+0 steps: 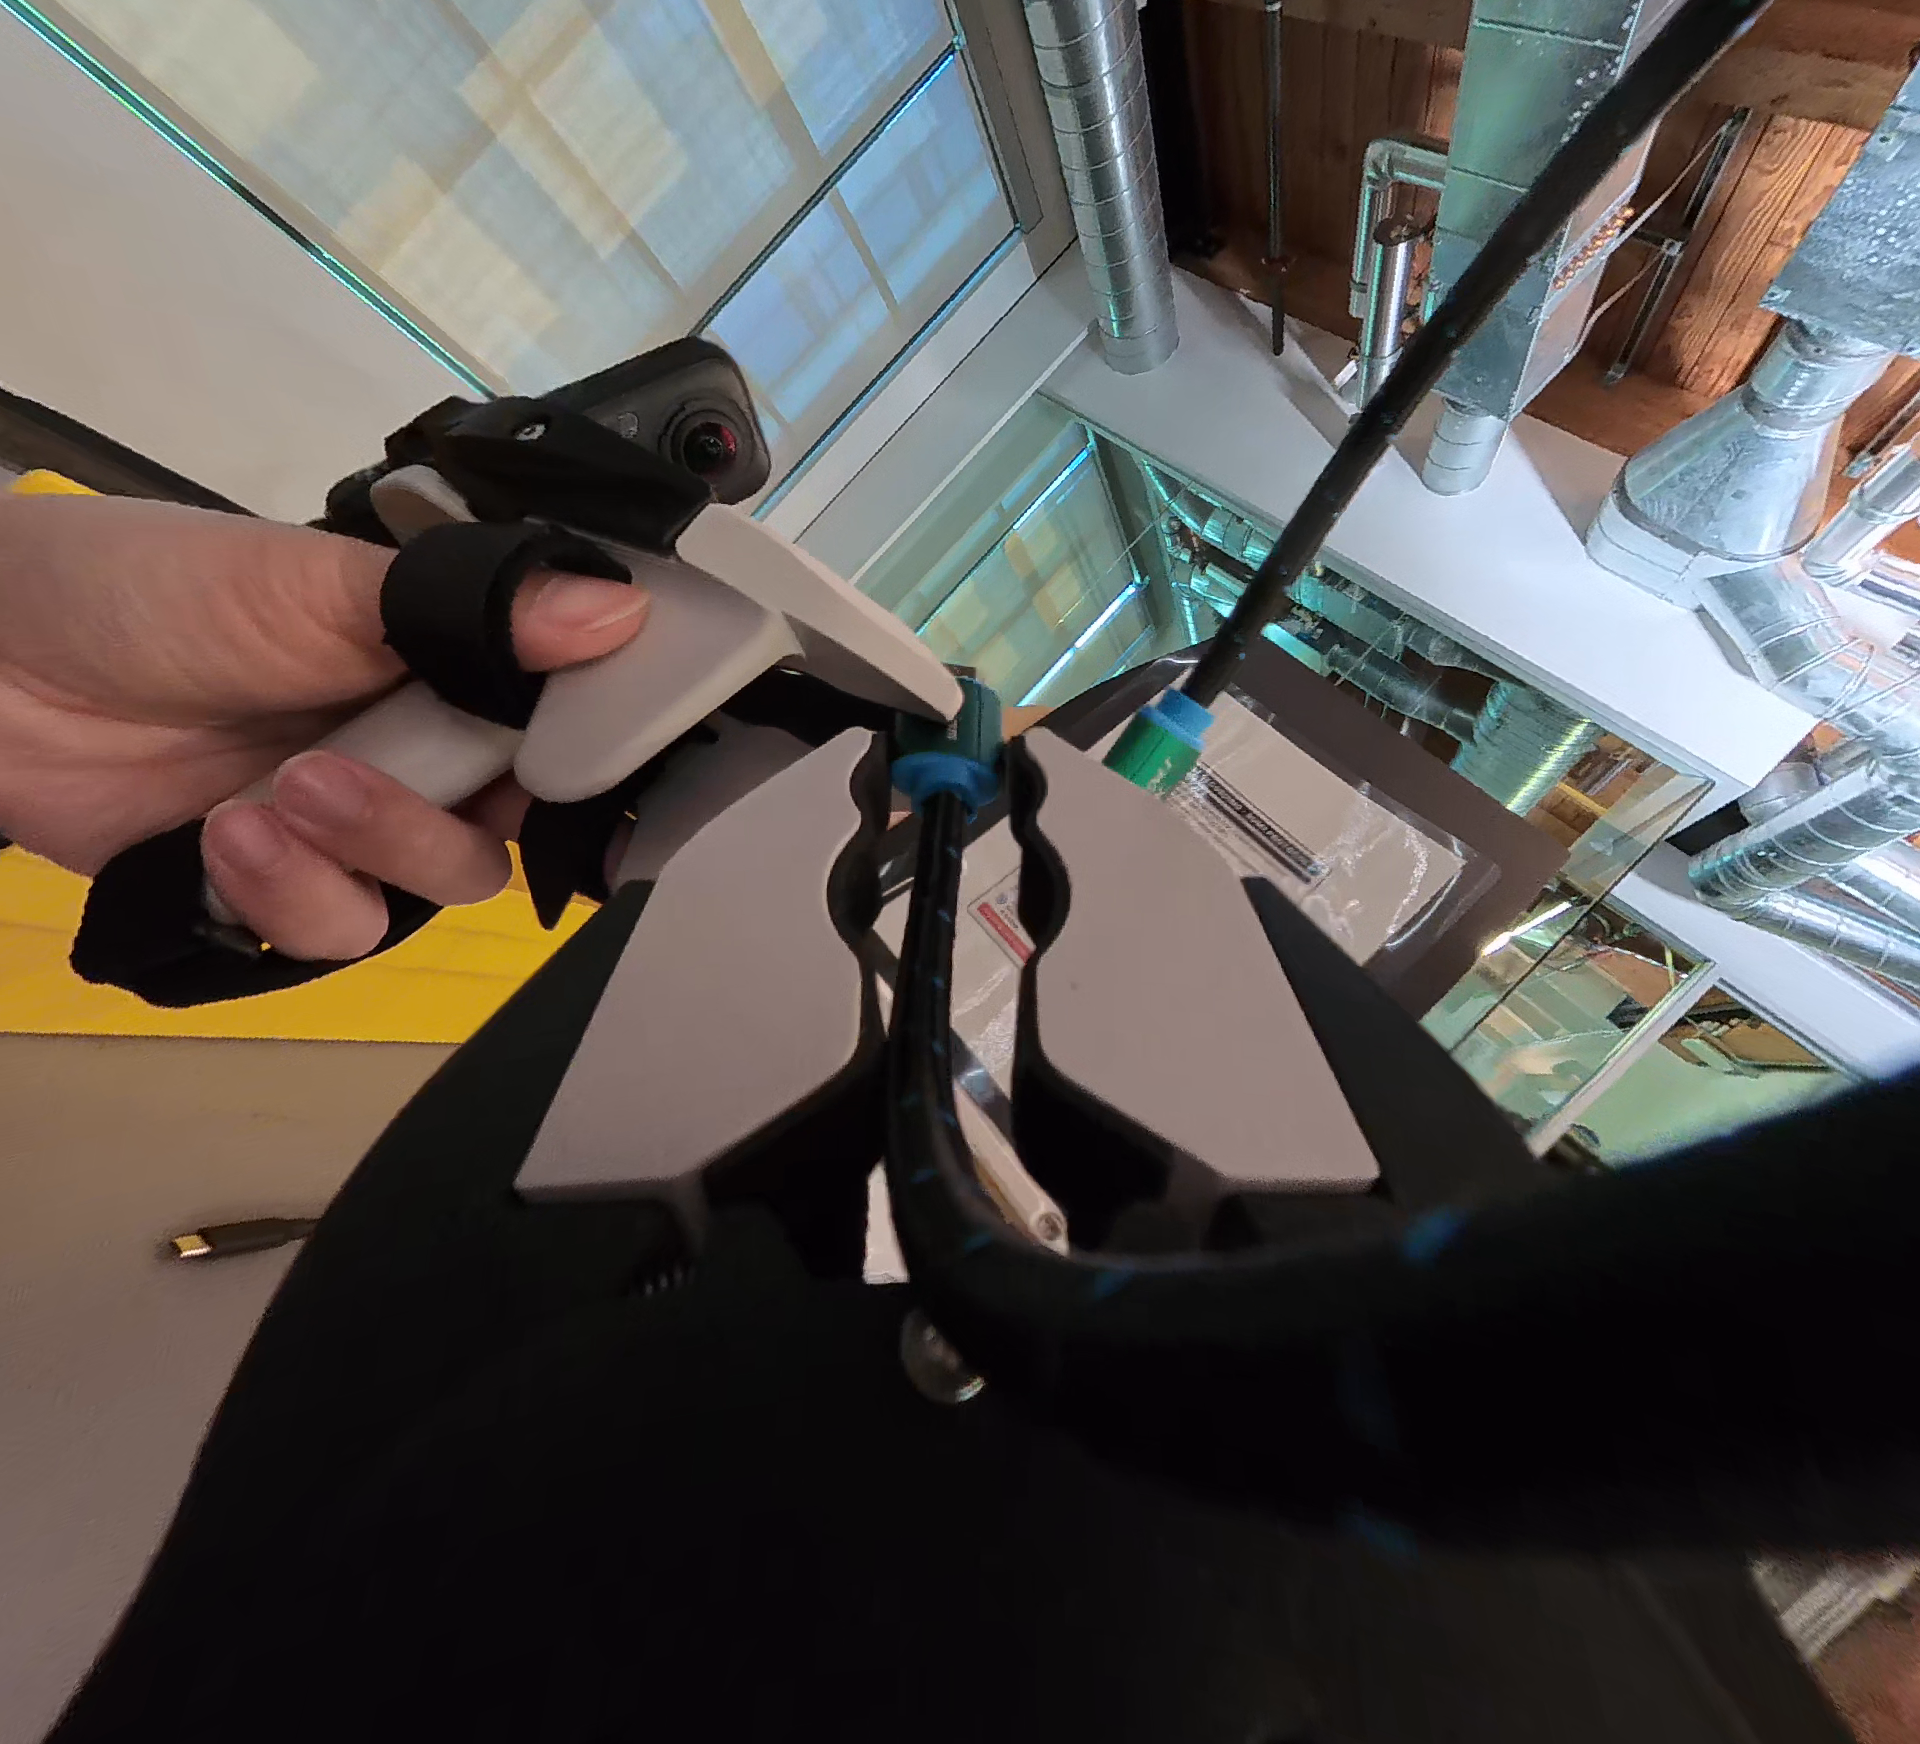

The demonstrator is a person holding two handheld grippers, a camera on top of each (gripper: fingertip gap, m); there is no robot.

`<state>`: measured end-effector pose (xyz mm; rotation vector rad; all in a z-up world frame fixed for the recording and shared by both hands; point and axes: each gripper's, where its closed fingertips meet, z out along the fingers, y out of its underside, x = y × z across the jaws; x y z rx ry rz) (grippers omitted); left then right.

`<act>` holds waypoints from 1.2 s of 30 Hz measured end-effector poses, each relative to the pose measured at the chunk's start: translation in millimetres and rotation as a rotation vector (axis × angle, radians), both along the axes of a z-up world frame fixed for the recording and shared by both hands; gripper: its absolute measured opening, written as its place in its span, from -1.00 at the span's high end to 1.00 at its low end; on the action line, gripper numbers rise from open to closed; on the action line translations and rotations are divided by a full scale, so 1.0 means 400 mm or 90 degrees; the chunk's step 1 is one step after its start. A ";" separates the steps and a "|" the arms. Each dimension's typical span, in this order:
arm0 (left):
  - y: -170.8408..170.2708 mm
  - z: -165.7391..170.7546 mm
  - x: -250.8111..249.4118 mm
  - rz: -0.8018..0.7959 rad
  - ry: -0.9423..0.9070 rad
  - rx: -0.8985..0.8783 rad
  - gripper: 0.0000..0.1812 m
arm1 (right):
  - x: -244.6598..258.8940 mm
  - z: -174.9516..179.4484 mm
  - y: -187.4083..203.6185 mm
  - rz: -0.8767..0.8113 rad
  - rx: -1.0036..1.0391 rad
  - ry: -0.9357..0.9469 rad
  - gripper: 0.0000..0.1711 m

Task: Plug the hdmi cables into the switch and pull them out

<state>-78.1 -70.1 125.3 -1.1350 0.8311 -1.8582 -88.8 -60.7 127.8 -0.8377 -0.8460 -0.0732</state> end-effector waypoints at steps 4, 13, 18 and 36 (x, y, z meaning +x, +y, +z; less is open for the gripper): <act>0.003 -0.003 0.001 -0.002 0.001 -0.007 0.87 | 0.000 -0.004 0.004 0.004 -0.018 0.006 0.75; 0.048 0.000 -0.026 0.050 0.091 0.039 0.64 | 0.044 0.039 -0.005 -0.008 -0.026 -0.006 0.75; 0.168 -0.110 -0.060 0.251 0.340 0.214 0.62 | 0.150 0.116 -0.010 -0.036 -0.034 0.032 0.75; 0.290 -0.524 0.074 0.102 0.838 0.534 0.32 | 0.317 0.196 -0.075 -0.052 -0.072 -0.026 0.75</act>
